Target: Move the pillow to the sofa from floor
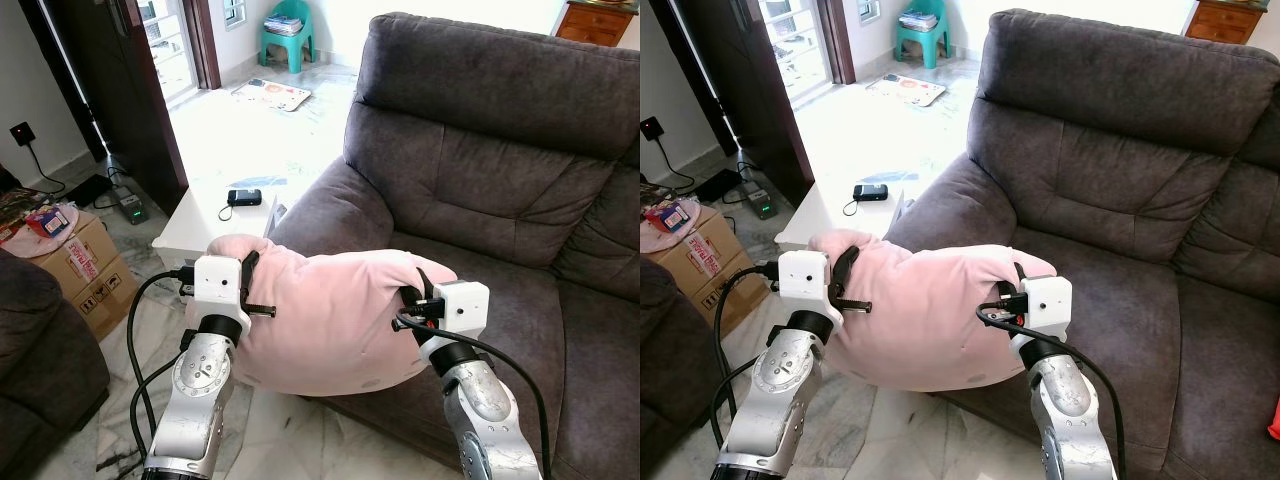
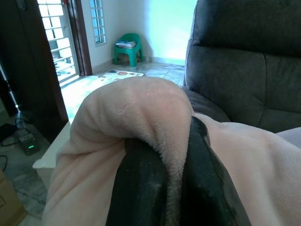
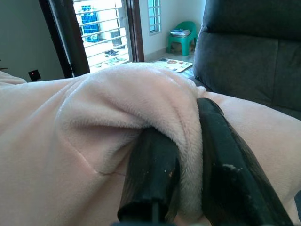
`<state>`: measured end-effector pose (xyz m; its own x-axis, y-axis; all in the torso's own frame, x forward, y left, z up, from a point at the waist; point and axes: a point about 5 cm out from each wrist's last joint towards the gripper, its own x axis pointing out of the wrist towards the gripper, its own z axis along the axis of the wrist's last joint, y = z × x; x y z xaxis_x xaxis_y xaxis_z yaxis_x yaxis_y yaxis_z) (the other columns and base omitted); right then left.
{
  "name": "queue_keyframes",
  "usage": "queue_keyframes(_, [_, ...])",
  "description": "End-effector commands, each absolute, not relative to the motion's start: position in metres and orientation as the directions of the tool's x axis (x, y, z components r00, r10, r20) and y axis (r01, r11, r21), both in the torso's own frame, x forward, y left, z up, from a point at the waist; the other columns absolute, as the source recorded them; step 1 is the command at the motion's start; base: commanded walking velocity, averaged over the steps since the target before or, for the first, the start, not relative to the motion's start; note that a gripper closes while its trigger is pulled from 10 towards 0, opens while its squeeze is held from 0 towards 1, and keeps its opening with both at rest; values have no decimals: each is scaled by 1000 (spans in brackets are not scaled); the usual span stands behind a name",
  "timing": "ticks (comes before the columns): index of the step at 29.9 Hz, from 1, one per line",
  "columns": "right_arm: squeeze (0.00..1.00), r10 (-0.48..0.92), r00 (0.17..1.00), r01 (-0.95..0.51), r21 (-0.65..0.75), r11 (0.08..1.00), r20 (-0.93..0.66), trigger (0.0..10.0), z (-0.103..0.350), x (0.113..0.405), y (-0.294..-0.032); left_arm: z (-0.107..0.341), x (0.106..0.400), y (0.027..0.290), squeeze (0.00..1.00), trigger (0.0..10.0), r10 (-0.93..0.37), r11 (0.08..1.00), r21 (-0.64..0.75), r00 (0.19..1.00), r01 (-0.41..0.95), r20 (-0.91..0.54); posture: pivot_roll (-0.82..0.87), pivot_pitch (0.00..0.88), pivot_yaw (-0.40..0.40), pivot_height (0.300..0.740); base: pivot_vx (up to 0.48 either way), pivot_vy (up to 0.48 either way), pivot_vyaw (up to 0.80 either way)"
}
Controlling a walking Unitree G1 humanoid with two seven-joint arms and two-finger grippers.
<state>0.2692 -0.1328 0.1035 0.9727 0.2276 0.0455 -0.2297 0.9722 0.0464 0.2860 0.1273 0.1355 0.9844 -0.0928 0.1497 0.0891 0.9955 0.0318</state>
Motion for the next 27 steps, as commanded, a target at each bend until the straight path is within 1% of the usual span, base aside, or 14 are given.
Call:
queue_keyframes(1, [0, 261, 953, -270, 39, 962, 157, 10000, 124, 273, -122, 147, 285, 109, 0, 10000, -177, 984, 49, 961, 171, 213, -21, 0, -24, 740, -281, 0, 0])
queue_keyframes(4, [0, 259, 954, -267, 38, 963, 154, 10000, 124, 274, -122, 146, 284, 109, 0, 10000, -175, 985, 45, 961, 169, 215, -23, 0, -23, 740, -288, 0, -140])
queue_keyframes(11, [0, 255, 953, -266, 47, 963, 165, 10000, 125, 274, -121, 146, 285, 113, 0, 10000, -169, 985, 52, 962, 162, 216, -25, 0, -26, 740, -298, 0, -654])
queue_keyframes(22, [0, 261, 952, -271, 44, 962, 157, 10000, 125, 277, -118, 147, 288, 118, 0, 10000, -149, 989, 60, 964, 139, 221, -19, 0, -39, 740, -311, 0, 0])
queue_keyframes(24, [0, 268, 951, -278, 44, 960, 155, 10000, 125, 277, -116, 146, 288, 119, 0, 10000, -145, 989, 60, 965, 134, 219, -20, 0, -42, 740, -311, 0, -400])
queue_keyframes(27, [0, 272, 950, -281, 35, 959, 155, 10000, 126, 279, -116, 144, 290, 121, 0, 10000, -127, 991, 63, 970, 116, 208, -23, 0, -46, 740, -167, 0, 0])
